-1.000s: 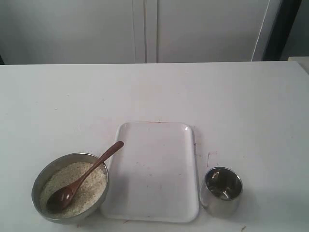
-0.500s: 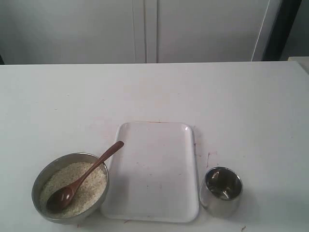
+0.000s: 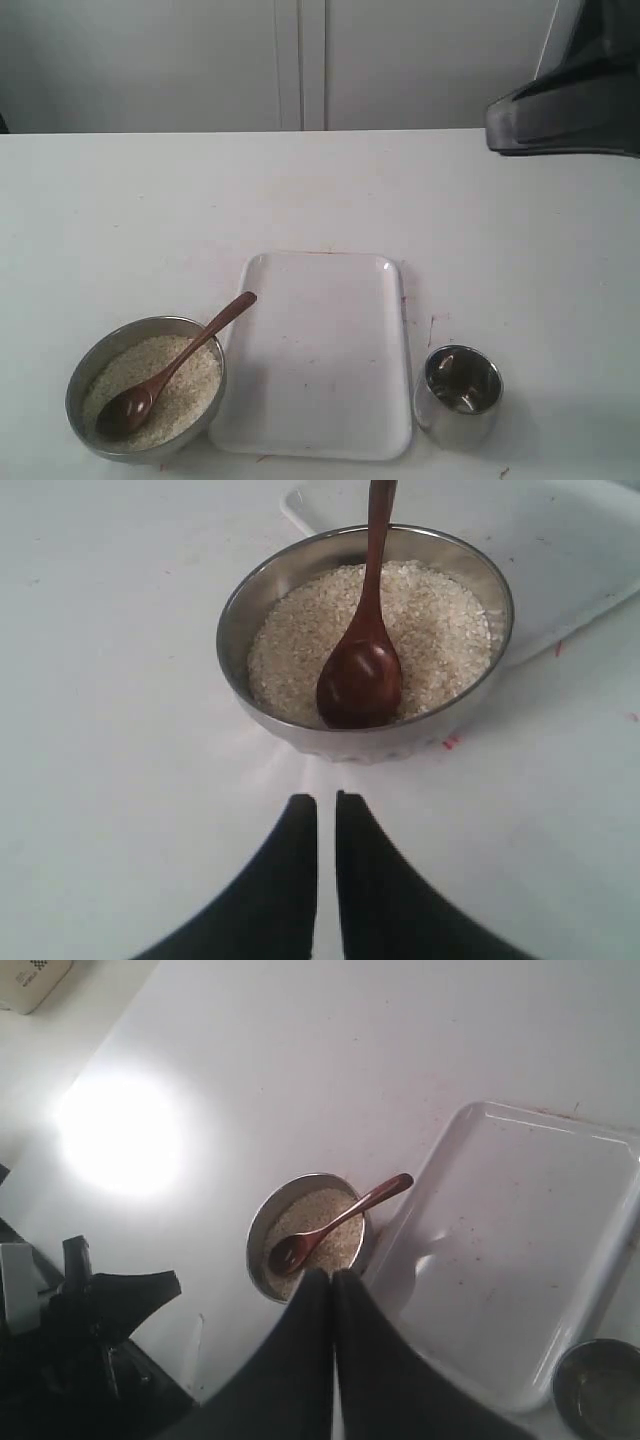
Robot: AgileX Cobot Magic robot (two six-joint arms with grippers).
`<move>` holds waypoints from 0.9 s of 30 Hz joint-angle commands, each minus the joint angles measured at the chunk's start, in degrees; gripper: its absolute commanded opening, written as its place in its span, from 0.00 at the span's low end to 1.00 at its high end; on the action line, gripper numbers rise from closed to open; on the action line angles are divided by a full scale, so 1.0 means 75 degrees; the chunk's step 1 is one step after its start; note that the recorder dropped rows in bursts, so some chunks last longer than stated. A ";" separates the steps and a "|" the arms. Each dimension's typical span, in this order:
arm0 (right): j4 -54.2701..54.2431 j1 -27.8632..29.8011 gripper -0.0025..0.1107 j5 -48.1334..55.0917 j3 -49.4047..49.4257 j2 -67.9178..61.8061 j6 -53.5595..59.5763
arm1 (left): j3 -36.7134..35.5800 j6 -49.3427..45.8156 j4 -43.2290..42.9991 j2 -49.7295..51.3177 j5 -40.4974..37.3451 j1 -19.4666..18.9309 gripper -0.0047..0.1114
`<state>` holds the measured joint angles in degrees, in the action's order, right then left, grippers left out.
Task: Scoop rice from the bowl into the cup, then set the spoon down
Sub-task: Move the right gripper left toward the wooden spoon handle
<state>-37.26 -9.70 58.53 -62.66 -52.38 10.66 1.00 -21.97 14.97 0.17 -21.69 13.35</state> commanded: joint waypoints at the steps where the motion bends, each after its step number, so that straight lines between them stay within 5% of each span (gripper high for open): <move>1: -0.0090 -0.0311 0.02 -0.0803 0.0464 -0.0233 0.0310 | -0.0039 -0.0019 0.0053 -0.0023 -0.0024 0.0038 0.16; 15: -0.1060 -0.1402 0.02 -0.3899 0.2589 -0.1068 0.0886 | -0.0039 -0.0019 0.0053 -0.0023 -0.0024 0.0038 0.16; 27: -0.2057 -0.2971 0.02 -0.6407 0.2390 -0.4408 0.1812 | -0.0039 -0.0019 0.0053 -0.0023 -0.0024 0.0038 0.16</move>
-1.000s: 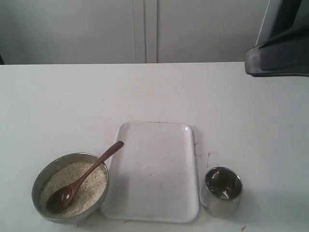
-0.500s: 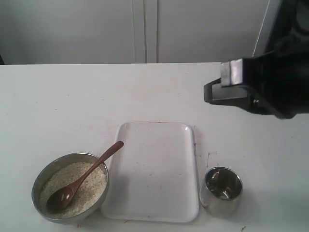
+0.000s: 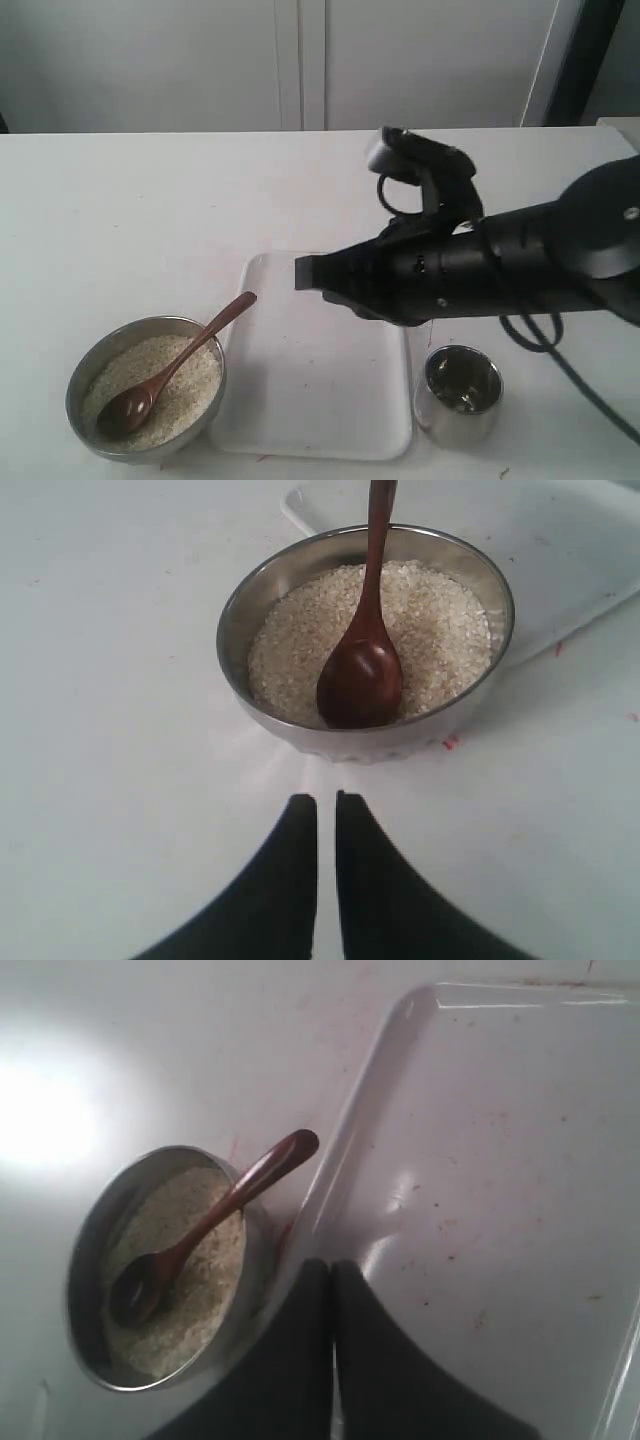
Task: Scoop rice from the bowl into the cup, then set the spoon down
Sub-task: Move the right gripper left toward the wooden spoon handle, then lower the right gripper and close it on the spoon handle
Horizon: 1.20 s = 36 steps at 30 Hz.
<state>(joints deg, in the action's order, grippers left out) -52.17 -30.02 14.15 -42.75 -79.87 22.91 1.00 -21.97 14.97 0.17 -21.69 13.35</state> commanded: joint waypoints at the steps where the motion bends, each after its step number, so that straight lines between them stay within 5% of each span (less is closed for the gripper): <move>1: -0.0136 -0.0319 0.02 -0.0490 -0.0379 -0.0959 0.0179 | -0.0039 -0.0019 0.0053 -0.0023 -0.0024 0.0038 0.16; 5: -0.0311 -0.0472 0.08 -0.0522 -0.0955 -0.1638 0.0179 | -0.0039 -0.0019 0.0053 -0.0023 -0.0024 0.0038 0.16; 12: -0.1280 -0.0472 0.50 -0.0522 -0.1228 -0.2029 0.0131 | -0.0039 -0.0019 0.0053 -0.0023 -0.0024 0.0038 0.16; 15: -0.1961 -0.0472 0.61 -0.0535 -0.1228 -0.2185 0.0131 | -0.0039 -0.0019 0.0053 -0.0023 -0.0024 0.0038 0.16; 36: -0.3721 -0.0472 0.53 -0.0259 -0.1910 -0.3295 0.0500 | -0.0039 -0.0019 0.0053 -0.0023 -0.0024 0.0038 0.16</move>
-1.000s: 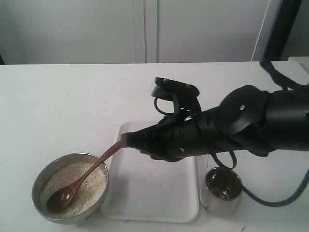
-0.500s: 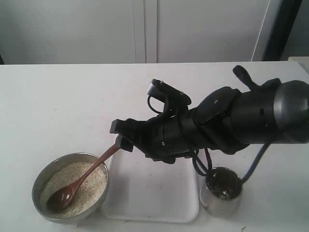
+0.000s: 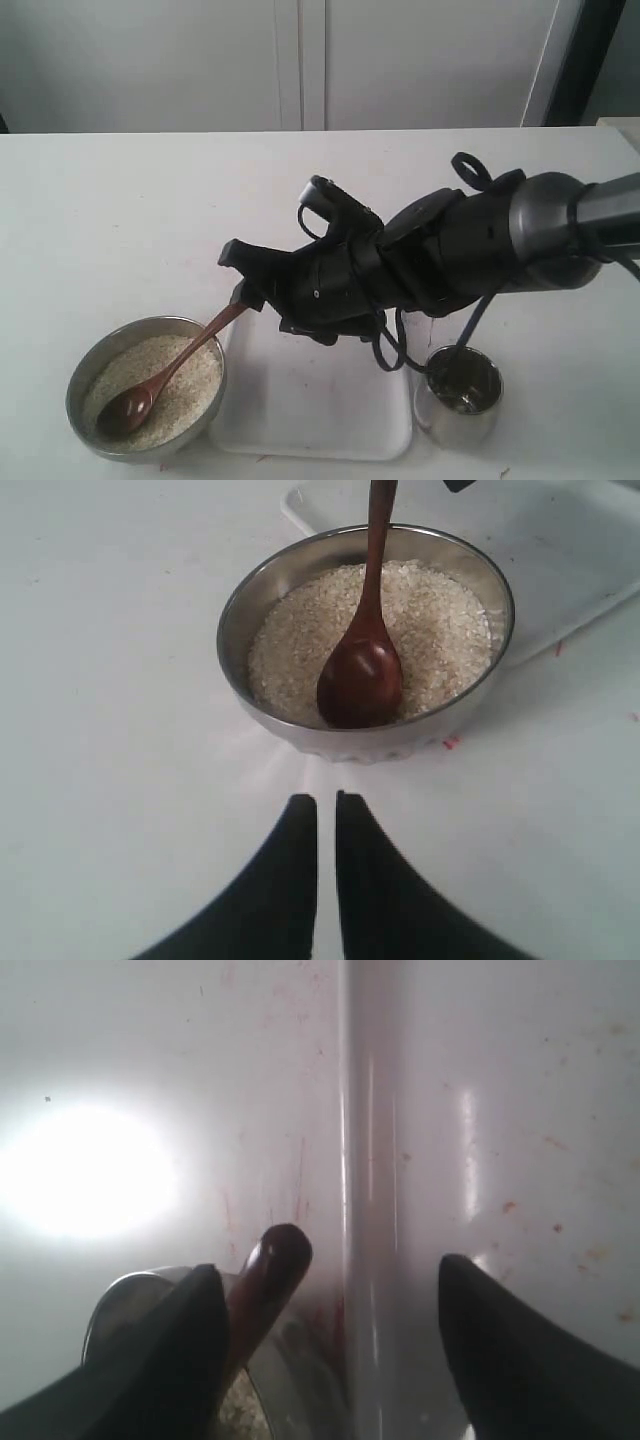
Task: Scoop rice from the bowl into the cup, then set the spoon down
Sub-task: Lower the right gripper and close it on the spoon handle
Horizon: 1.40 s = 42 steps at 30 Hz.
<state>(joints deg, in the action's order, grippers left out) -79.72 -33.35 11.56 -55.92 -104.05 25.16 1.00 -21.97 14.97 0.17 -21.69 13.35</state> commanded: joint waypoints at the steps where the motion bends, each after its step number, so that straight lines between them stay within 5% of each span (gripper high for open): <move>1: -0.0048 -0.0029 0.53 0.0105 -0.0188 -0.0105 0.0200 | -0.0039 -0.0019 0.0053 -0.0023 -0.0024 0.0038 0.16; 33: -0.0592 -0.0029 0.53 0.0469 -0.0839 -0.0754 0.0433 | -0.0039 -0.0019 0.0053 -0.0023 -0.0024 0.0038 0.16; 42: -0.0592 -0.0029 0.41 0.0678 -0.0839 -0.0754 0.0433 | -0.0039 -0.0019 0.0053 -0.0023 -0.0024 0.0038 0.16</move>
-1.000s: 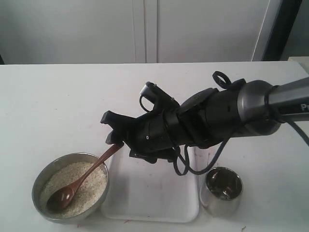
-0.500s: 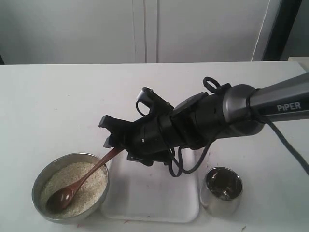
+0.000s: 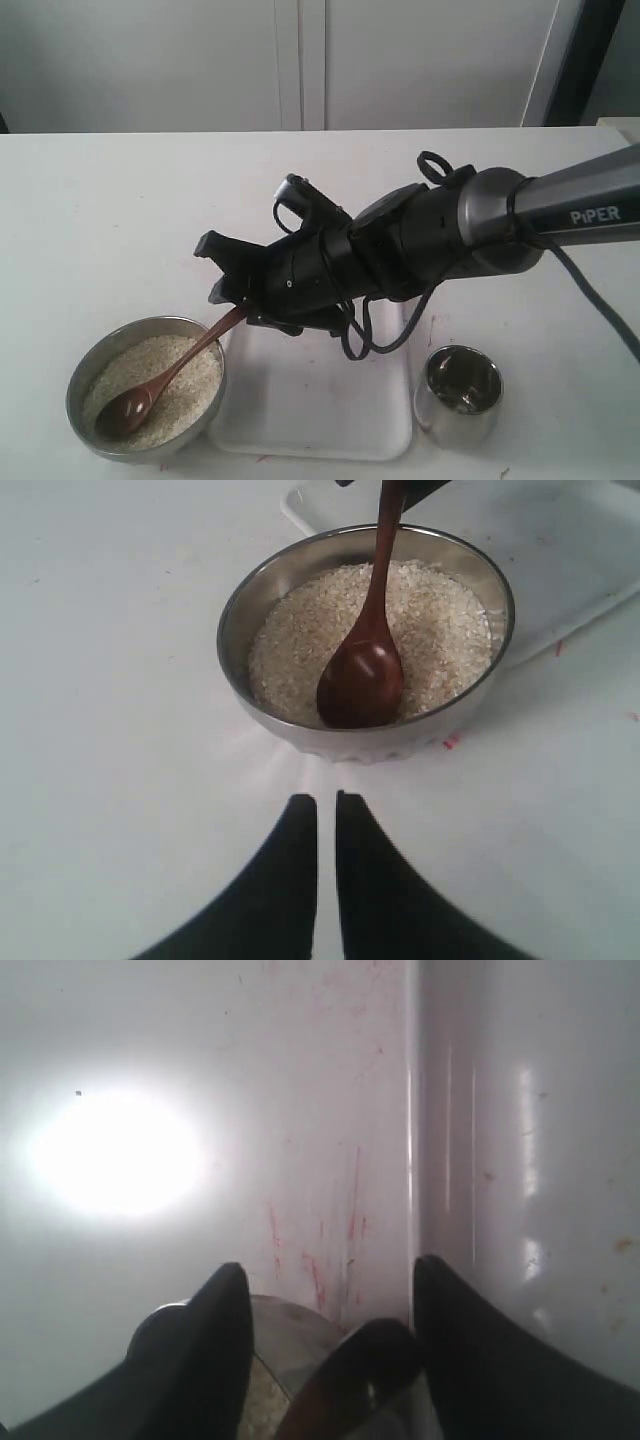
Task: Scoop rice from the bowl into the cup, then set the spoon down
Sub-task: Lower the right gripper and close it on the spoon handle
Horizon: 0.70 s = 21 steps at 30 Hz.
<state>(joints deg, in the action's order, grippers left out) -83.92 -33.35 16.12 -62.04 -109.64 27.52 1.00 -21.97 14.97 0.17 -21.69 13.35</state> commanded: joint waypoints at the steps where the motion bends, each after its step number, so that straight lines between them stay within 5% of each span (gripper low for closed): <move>1: -0.0031 -0.0029 0.40 0.0070 -0.0023 -0.0009 0.0119 | -0.0039 -0.0019 0.0053 -0.0023 -0.0024 0.0038 0.16; 21: -0.0016 -0.0029 0.34 0.0403 -0.0023 -0.0009 0.0307 | -0.0039 -0.0019 0.0053 -0.0023 -0.0024 0.0038 0.16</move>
<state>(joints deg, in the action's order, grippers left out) -83.98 -33.35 18.85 -62.04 -109.64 28.84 1.00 -21.97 14.97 0.17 -21.69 13.35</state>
